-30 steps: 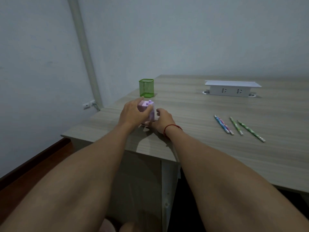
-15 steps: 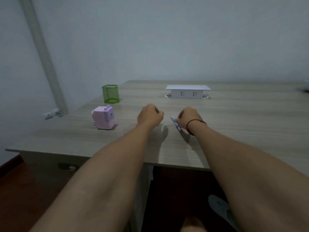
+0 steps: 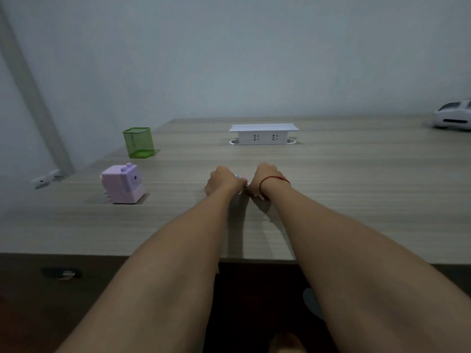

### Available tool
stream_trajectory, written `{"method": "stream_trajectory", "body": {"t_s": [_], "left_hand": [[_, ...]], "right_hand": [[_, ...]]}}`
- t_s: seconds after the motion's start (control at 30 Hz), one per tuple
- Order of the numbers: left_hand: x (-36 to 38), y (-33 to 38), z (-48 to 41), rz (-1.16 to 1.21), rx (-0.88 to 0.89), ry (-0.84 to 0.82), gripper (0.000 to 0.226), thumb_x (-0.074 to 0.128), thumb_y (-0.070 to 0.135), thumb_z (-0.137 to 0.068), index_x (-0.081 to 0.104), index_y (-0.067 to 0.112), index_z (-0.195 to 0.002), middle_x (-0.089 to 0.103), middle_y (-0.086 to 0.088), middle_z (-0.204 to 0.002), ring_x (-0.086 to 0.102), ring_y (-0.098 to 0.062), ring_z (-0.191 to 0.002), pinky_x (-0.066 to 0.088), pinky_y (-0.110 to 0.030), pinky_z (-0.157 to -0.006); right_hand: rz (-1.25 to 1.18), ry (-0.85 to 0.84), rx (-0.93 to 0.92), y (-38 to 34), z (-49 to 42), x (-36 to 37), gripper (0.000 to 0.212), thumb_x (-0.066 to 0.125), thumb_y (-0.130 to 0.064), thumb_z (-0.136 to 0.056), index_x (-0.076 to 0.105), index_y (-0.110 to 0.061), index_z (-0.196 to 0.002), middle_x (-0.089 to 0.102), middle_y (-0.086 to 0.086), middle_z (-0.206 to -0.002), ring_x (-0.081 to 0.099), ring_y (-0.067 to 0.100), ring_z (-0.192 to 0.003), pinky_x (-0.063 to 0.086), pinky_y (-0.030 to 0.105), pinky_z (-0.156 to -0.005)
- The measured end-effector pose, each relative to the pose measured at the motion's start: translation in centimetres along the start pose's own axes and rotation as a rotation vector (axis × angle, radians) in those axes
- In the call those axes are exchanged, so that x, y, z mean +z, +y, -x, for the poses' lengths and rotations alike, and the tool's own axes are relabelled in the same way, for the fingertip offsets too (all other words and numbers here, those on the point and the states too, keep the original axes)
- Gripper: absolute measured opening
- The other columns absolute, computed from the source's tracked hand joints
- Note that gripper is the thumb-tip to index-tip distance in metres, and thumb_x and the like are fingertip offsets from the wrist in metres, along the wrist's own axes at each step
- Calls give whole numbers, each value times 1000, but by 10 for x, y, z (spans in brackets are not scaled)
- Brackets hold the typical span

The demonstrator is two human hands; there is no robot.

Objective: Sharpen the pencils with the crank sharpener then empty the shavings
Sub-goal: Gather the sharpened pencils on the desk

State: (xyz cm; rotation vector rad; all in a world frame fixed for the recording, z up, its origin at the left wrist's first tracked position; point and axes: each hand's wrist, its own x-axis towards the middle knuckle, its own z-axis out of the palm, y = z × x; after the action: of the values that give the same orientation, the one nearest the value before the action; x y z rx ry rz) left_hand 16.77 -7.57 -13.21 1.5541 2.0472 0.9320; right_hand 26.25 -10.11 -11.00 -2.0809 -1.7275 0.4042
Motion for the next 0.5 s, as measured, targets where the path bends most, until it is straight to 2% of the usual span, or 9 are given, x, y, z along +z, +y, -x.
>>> {"method": "stream_trajectory", "body": {"t_s": [0.03, 0.1, 0.17, 0.23, 0.3, 0.43, 0.5], "left_hand": [[-1, 1, 0, 1, -7, -6, 53, 75, 37, -73, 58, 7, -113, 61, -13, -123, 60, -31, -111, 51, -35, -88], [-5, 3, 0, 13, -28, -27, 57, 80, 38, -69, 58, 7, -112, 62, -13, -121, 61, -31, -108, 52, -36, -86], [-10, 5, 1, 13, -47, -64, 58, 83, 36, -65, 59, 5, -107, 64, -13, -115, 64, -32, -102, 54, -35, -79], [-15, 6, 2, -10, -55, -91, 53, 83, 31, -63, 60, 6, -104, 67, -13, -110, 66, -29, -96, 55, -33, -74], [-18, 5, 2, -16, -60, -83, 49, 81, 26, -62, 58, 8, -102, 66, -12, -109, 66, -29, -96, 56, -33, -77], [-20, -2, -2, -60, -19, -28, 43, 79, 23, -67, 60, 7, -102, 65, -10, -111, 65, -30, -100, 55, -33, -81], [-24, -5, -3, -141, 16, -10, 38, 75, 23, -74, 59, 7, -106, 62, -12, -115, 63, -30, -104, 51, -33, -79]], "right_hand": [[11, -19, 9, -1, 0, -1, 19, 72, -23, -79, 60, -12, -89, 66, 14, -114, 66, 30, -104, 51, 34, -78], [35, -57, 30, -4, 0, -4, 28, 75, -22, -76, 51, -9, -70, 67, 13, -109, 67, 29, -99, 49, 32, -72], [51, -94, 36, -7, 0, -5, 34, 78, -24, -73, 48, -11, -64, 69, 11, -106, 68, 28, -93, 49, 32, -71], [44, -128, 42, -11, 2, -6, 35, 79, -29, -72, 50, -10, -70, 67, 10, -101, 66, 28, -92, 51, 34, -73], [23, -142, 38, -13, 5, -5, 36, 79, -34, -73, 52, -11, -81, 63, 10, -96, 63, 28, -88, 51, 36, -77], [22, -125, 22, -14, 7, -3, 31, 76, -32, -74, 52, -13, -73, 68, 9, -110, 66, 28, -92, 50, 33, -74], [51, -106, 12, -14, 9, -4, 26, 78, -27, -74, 59, -13, -85, 66, 10, -115, 65, 28, -103, 47, 31, -74]]}}
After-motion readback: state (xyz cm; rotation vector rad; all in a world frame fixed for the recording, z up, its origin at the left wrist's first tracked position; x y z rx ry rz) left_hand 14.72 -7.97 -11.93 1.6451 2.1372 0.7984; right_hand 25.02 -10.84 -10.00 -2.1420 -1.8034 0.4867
